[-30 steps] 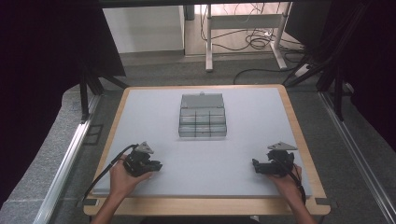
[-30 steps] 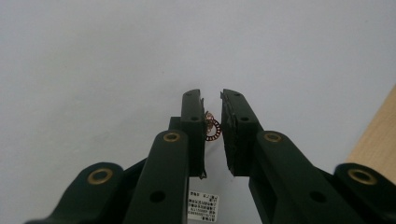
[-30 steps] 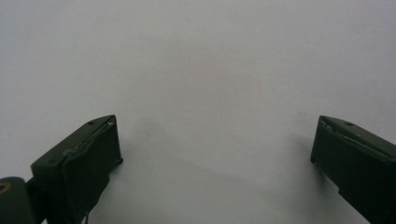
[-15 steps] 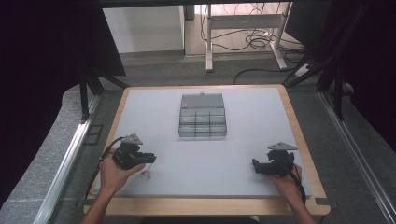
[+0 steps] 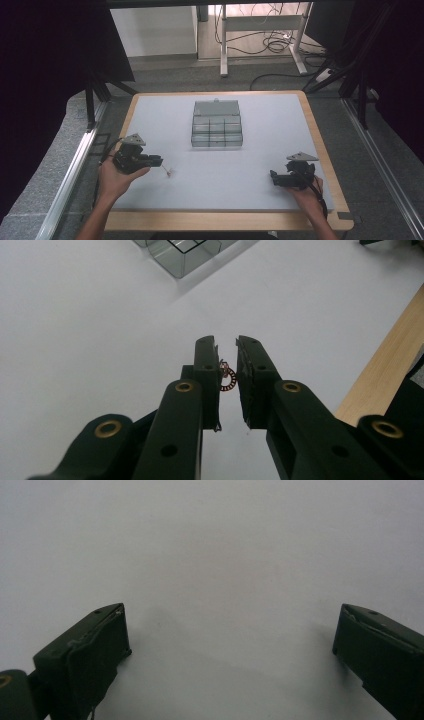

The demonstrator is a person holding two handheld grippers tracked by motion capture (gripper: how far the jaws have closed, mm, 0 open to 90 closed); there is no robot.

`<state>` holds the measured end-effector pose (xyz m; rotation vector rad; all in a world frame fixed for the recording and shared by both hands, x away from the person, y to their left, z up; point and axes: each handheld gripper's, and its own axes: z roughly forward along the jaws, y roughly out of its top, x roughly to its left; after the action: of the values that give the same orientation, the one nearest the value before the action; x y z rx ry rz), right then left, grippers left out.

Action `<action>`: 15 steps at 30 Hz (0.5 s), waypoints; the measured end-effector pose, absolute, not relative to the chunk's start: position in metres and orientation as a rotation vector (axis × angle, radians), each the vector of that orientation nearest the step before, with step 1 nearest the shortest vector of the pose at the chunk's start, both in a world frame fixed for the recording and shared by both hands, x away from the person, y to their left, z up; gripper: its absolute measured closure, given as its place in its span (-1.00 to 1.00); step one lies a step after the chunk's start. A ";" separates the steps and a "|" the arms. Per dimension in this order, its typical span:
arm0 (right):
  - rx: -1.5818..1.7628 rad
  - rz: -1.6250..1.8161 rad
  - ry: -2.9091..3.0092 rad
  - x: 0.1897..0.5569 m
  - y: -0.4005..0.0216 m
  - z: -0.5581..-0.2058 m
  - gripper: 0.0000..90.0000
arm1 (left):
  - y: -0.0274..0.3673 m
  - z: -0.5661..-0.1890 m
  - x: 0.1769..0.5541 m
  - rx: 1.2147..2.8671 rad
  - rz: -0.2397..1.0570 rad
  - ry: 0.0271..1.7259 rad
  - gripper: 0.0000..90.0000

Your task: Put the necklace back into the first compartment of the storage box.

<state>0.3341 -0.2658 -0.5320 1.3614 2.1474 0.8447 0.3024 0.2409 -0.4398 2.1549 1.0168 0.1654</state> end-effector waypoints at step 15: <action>1.360 0.846 2.145 0.334 -0.266 -0.532 -0.97 | 0.238 -0.419 0.306 2.136 0.187 1.004 0.79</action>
<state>0.3341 -0.2657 -0.5322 1.3598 2.1454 0.8461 0.3058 0.2378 -0.4195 2.1357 1.0042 0.1866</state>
